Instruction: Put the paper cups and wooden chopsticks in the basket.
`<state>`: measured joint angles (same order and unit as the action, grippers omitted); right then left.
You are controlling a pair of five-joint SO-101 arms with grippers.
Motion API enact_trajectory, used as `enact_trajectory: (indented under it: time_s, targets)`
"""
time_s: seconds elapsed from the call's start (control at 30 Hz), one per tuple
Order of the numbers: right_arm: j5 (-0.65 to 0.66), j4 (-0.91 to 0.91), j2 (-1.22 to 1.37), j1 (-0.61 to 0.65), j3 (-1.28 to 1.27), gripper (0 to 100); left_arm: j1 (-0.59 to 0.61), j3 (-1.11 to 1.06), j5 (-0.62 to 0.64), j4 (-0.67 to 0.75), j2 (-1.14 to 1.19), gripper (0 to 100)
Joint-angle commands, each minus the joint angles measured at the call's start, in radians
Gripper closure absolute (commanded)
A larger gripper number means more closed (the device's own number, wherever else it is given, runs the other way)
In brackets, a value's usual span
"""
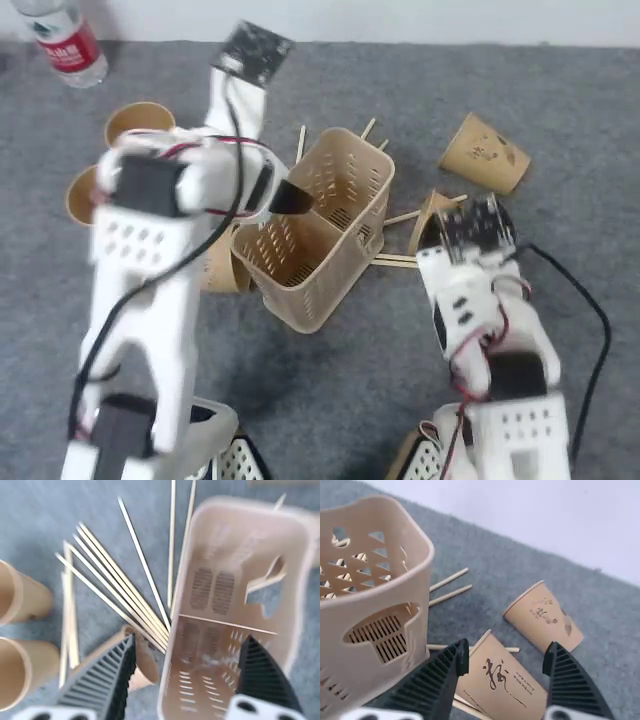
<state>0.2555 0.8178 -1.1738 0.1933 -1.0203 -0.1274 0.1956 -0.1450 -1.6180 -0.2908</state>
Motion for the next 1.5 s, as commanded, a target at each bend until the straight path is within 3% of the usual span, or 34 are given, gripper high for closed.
enact_trajectory:
  time_s: [0.0,0.13,0.3,0.57,0.9,1.3,1.47]
  targets:
    - [0.006,-0.021,0.318,-0.012,0.221,74.3,0.061,0.079,0.02,-0.041,-0.203,68]
    - [-0.04,0.087,0.625,-0.012,0.465,74.3,0.252,-0.018,0.043,-0.012,-0.353,68]
    - [-0.135,0.239,0.911,-0.01,0.758,74.3,0.479,-0.286,0.044,0.086,-0.509,68]
    - [-0.149,0.355,1.115,-0.015,0.914,74.5,0.678,-0.885,0.046,0.365,-0.746,68]
    - [-0.14,0.407,1.135,-0.025,0.901,74.5,0.733,-1.34,0.169,0.493,-1.026,68]
    - [-0.137,0.348,1.303,-0.035,0.907,75.0,0.73,-1.475,0.167,0.575,-1.091,68]
    - [0.029,0.351,1.303,-0.137,0.907,89.1,0.729,-1.495,0.167,0.594,-1.092,68]
